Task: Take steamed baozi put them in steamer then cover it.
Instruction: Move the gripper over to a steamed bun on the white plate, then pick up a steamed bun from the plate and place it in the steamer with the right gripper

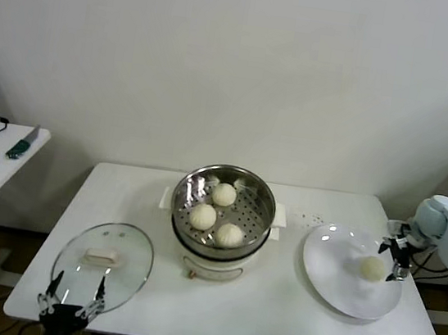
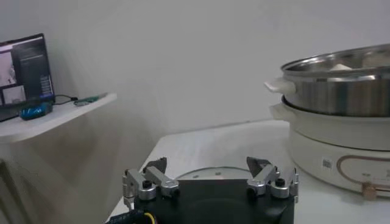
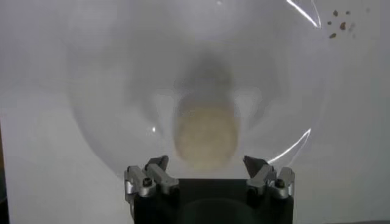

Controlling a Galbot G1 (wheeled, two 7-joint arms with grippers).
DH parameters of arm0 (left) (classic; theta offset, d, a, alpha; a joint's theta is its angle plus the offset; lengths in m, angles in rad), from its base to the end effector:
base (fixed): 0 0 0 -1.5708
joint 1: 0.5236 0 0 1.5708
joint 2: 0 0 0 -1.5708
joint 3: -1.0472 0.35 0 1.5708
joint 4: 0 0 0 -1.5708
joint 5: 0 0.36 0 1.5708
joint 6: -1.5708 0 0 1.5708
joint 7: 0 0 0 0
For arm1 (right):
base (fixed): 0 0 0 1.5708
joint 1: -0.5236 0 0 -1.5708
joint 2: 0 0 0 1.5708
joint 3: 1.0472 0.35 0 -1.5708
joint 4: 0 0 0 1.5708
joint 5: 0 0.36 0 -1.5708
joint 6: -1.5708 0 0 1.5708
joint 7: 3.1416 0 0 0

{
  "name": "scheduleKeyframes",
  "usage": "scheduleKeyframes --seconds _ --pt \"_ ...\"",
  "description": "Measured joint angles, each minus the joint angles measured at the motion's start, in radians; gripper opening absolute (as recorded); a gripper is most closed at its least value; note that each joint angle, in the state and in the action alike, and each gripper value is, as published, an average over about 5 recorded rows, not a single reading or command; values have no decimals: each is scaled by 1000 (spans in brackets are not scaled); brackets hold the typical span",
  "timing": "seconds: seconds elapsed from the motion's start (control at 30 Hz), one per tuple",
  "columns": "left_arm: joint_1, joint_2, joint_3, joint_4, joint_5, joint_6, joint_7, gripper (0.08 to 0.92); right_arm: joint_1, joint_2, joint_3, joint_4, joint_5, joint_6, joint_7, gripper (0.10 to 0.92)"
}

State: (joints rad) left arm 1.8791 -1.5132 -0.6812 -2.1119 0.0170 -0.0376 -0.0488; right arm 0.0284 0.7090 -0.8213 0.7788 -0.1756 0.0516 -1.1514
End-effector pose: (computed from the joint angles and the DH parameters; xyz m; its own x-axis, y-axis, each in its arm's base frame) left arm 0.0858 0.0578 -0.3340 -0.9621 -0.1469 0.2299 -0.1058 0.9776 0.1818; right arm 0.5388 -0.2997 -0.2266 -0.0801 0.0435 0.9958 -0.9963 0.0278 -0.0813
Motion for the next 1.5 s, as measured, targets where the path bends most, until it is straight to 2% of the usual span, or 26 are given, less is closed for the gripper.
scheduleKeyframes --seconds 0.47,0.67,0.9,1.07,1.5 --pt "-22 6 -15 5 -41 13 0 823 -19 70 8 -65 -33 18 -8 811" --pt "-21 6 -12 6 -47 15 0 823 -14 76 5 -75 -36 23 -20 709" --pt "-22 6 -12 5 -51 17 0 823 9 66 -26 -59 -3 7 -22 666" --pt "-20 9 -4 -3 -56 20 7 823 88 50 -123 -12 122 -50 -10 662" --pt "7 24 31 -52 -41 33 49 823 496 136 -568 123 624 -199 28 670"
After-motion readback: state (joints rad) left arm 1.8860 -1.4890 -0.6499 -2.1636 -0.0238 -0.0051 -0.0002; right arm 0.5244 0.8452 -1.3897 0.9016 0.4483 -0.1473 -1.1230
